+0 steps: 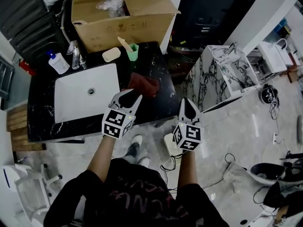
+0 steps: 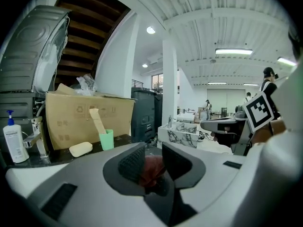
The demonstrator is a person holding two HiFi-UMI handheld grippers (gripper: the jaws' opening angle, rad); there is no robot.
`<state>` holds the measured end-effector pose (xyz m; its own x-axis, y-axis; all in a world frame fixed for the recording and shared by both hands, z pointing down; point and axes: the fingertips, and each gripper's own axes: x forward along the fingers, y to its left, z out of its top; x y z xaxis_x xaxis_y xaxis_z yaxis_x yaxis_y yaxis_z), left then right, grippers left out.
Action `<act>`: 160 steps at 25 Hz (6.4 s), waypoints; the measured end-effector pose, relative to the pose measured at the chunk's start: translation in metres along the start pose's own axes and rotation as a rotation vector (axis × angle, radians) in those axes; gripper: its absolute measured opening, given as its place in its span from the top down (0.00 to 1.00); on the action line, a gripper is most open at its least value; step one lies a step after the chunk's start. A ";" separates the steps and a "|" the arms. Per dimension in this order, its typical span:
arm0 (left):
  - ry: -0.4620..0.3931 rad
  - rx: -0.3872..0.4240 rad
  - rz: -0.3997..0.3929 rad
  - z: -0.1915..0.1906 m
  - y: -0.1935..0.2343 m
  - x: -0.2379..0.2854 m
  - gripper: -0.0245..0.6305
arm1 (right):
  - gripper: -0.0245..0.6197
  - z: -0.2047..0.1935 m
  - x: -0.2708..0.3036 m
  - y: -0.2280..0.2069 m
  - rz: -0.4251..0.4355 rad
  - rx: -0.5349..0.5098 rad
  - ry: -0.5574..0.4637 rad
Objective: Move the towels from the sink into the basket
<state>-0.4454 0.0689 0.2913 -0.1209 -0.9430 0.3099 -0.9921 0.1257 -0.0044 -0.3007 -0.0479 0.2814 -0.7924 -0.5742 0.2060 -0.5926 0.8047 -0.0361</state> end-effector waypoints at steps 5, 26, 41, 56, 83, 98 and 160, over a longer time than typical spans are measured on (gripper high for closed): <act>0.048 -0.010 -0.032 -0.011 -0.002 0.021 0.71 | 0.94 -0.004 0.012 -0.005 -0.004 0.007 0.012; 0.289 0.032 -0.137 -0.074 -0.010 0.101 0.55 | 0.94 -0.032 0.038 -0.036 -0.084 0.055 0.086; 0.313 0.037 -0.163 -0.075 -0.004 0.106 0.85 | 0.94 -0.034 0.034 -0.046 -0.145 0.069 0.096; 0.200 0.120 -0.289 -0.015 -0.054 0.108 0.87 | 0.94 -0.021 -0.033 -0.089 -0.312 0.112 0.035; 0.168 0.317 -0.915 -0.001 -0.349 0.164 0.87 | 0.94 -0.090 -0.289 -0.231 -1.006 0.250 0.060; 0.232 0.344 -0.917 -0.067 -0.431 0.181 0.87 | 0.94 -0.179 -0.326 -0.294 -0.961 0.340 0.113; 0.838 0.530 -0.949 -0.665 -0.504 0.311 0.61 | 0.94 -0.618 -0.294 -0.324 -0.866 0.546 0.281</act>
<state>0.0403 -0.0833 1.0227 0.4744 -0.1096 0.8735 -0.5989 -0.7674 0.2289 0.2141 -0.0468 0.8364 -0.0482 -0.8074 0.5881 -0.9788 -0.0791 -0.1887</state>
